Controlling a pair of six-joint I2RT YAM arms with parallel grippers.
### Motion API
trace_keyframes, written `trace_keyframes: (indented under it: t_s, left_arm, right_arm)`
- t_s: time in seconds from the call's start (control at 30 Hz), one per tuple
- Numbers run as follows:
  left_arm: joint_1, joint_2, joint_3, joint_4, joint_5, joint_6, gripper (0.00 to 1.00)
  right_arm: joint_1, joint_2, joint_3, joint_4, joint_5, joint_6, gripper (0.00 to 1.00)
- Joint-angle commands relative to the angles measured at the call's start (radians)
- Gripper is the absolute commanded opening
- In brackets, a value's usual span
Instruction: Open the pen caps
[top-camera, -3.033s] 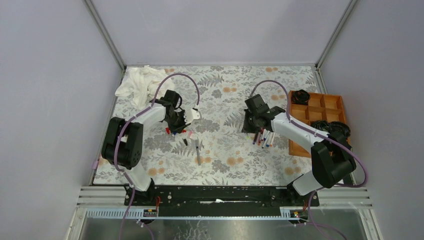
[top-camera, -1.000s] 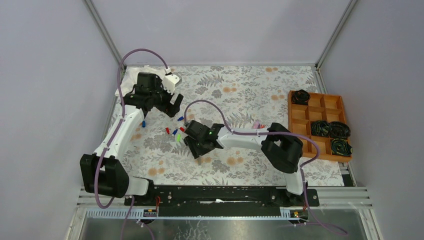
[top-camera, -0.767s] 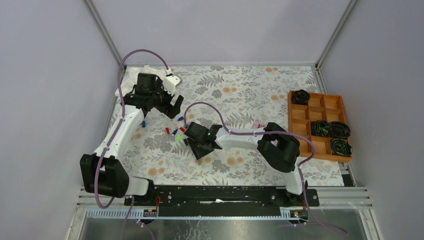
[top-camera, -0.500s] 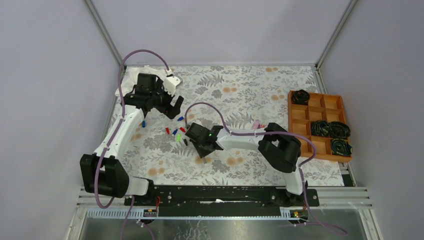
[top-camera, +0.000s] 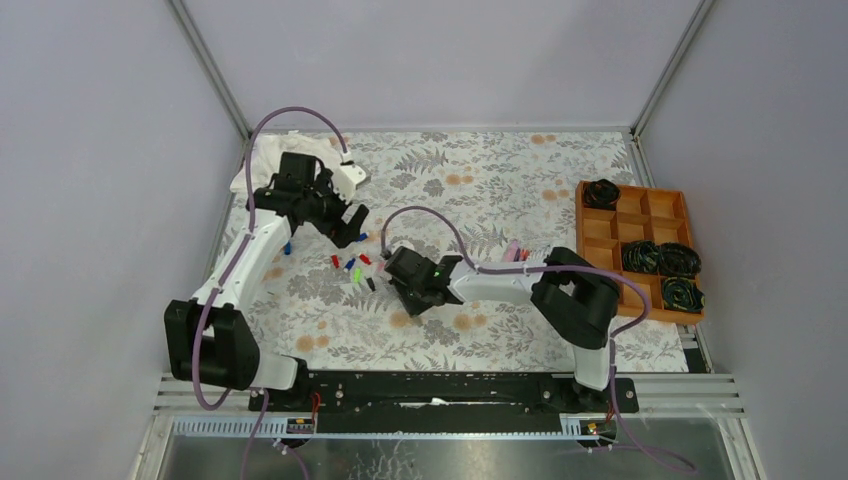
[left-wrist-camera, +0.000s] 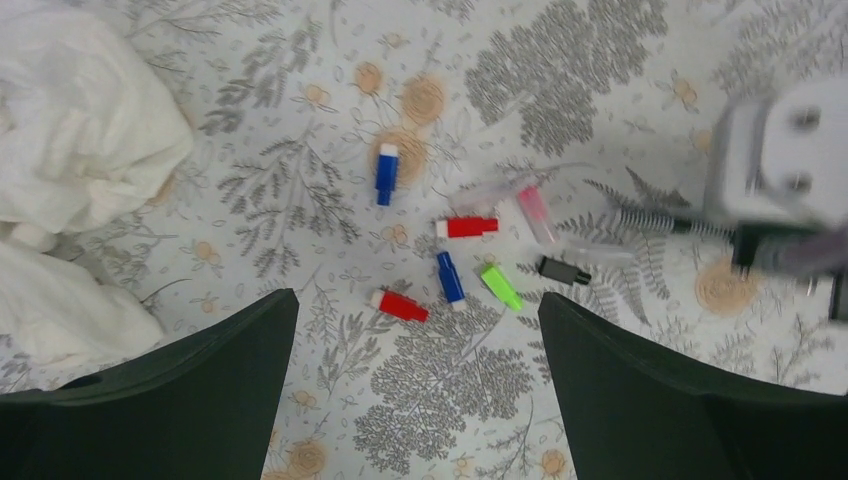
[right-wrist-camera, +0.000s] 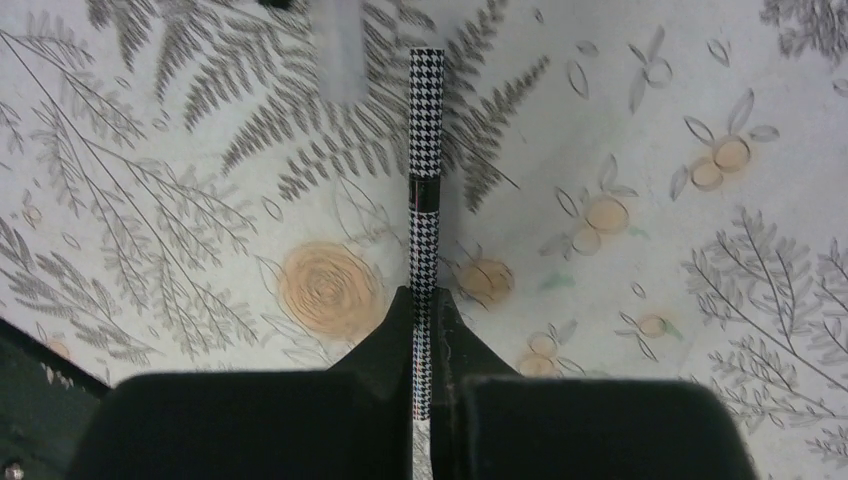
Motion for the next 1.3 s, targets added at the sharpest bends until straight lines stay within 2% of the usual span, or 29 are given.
trace_keyframes:
  t_s: [0.0, 0.2, 0.37, 0.6, 0.8, 0.83, 1.1, 1.27]
  left_arm:
    - [-0.001, -0.027, -0.049, -0.088, 0.109, 0.162, 0.98]
    - [-0.017, -0.088, -0.096, -0.192, 0.250, 0.346, 0.99]
    - [-0.121, -0.134, -0.140, -0.247, 0.265, 0.448, 0.99]
    - [-0.268, -0.160, -0.169, -0.253, 0.231, 0.481, 0.98]
    - [-0.315, -0.173, -0.188, -0.257, 0.252, 0.485, 0.95]
    - [-0.341, -0.176, -0.188, -0.267, 0.279, 0.480, 0.91]
    - [-0.381, -0.170, -0.193, -0.288, 0.292, 0.482, 0.76]
    - [-0.391, -0.148, -0.193, -0.335, 0.270, 0.519, 0.44]
  right_arm:
    - [-0.100, -0.108, -0.100, -0.040, -0.205, -0.033, 0.00]
    - [-0.233, -0.258, -0.139, -0.027, -0.562, -0.052, 0.00]
    - [-0.264, -0.254, -0.097, -0.085, -0.804, -0.068, 0.00]
    - [-0.269, -0.204, -0.031, -0.083, -1.001, -0.032, 0.00]
    - [-0.277, -0.180, -0.001, -0.064, -1.132, -0.003, 0.00]
    - [-0.279, -0.165, 0.017, -0.069, -1.150, -0.002, 0.00]
    - [-0.289, -0.142, 0.035, -0.065, -1.156, 0.013, 0.00]
    - [-0.304, -0.144, 0.027, -0.055, -1.148, 0.024, 0.00]
